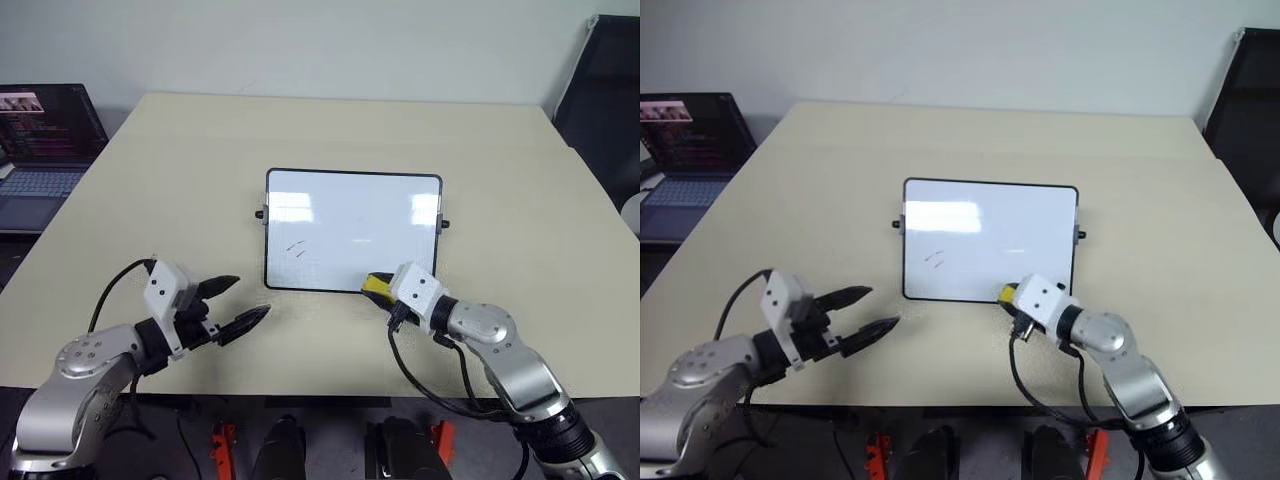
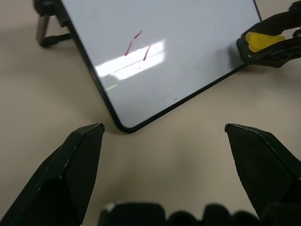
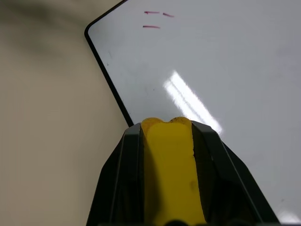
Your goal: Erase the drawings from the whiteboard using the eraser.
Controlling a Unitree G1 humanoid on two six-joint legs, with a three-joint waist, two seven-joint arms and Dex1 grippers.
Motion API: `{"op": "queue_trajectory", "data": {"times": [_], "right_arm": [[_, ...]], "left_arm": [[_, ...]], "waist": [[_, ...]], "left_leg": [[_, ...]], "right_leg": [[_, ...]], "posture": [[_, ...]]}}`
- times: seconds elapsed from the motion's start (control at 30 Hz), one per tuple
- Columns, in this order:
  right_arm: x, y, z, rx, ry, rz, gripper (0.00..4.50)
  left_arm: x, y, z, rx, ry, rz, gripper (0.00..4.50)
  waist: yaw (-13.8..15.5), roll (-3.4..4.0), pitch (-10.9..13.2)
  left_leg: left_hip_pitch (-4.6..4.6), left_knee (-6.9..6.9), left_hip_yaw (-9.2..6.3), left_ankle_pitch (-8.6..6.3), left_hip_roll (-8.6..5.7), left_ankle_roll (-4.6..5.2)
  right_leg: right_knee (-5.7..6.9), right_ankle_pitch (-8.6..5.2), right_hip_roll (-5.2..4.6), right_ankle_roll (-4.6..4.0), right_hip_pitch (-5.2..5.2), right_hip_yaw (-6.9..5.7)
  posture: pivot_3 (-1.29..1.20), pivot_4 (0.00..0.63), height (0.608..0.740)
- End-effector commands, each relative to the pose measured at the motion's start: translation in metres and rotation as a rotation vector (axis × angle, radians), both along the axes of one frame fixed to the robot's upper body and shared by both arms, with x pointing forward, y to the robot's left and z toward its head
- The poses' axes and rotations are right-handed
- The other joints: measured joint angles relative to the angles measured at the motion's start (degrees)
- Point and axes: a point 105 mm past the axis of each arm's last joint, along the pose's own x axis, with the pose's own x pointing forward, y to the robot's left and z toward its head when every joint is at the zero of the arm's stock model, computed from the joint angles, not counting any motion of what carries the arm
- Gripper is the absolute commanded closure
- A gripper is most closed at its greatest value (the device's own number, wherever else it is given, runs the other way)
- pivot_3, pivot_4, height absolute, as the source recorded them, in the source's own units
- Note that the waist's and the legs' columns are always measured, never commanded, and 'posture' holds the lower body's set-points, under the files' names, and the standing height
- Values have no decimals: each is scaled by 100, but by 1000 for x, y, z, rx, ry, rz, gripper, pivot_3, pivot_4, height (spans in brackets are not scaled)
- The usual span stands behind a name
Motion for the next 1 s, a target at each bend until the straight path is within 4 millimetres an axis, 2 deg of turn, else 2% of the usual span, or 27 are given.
{"op": "queue_trajectory", "data": {"times": [0.03,0.23,0.4,0.5,0.63,0.73,0.87,1.0], "right_arm": [[-6,17,6,16,-95,67,3453],[9,35,21,23,-167,96,3460],[24,59,30,-4,-193,150,3463],[30,87,28,-82,-209,227,3463],[38,106,22,-131,-208,260,3463],[53,109,25,-139,-214,205,3463],[81,102,33,-163,-241,81,3464],[88,100,26,-220,-226,77,3464]], "left_arm": [[-2,9,13,22,-105,49,0],[0,22,10,25,-112,98,0],[4,15,13,52,-116,66,0],[7,6,16,68,-118,32,0],[11,3,20,84,-135,23,0],[13,3,23,84,-146,26,0],[12,5,22,88,-146,25,0],[11,4,20,88,-145,26,0]], "waist": [[3,-1,0],[3,0,0],[3,0,0],[-2,0,0],[-9,0,0],[-2,1,0],[-11,1,0],[-2,1,0]], "left_leg": [[5,2,0,0,0,0],[13,10,-1,2,0,-1],[38,10,-3,2,0,-1],[42,7,-3,2,0,-1],[45,6,-3,2,1,-1],[44,4,-4,2,1,-1],[51,5,-3,3,2,-1],[60,7,-6,4,3,-1]], "right_leg": [[0,0,0,-1,5,0],[7,-3,0,-17,14,2],[6,3,2,-9,38,0],[8,7,2,-3,39,-1],[12,23,4,-27,39,0],[12,24,5,-29,39,-1],[19,25,6,-29,40,0],[33,24,8,-31,43,-1]], "posture": [[0,150,740],[0,150,740],[0,150,740],[0,150,740],[0,150,740],[0,150,740],[0,150,740],[0,150,740]]}}
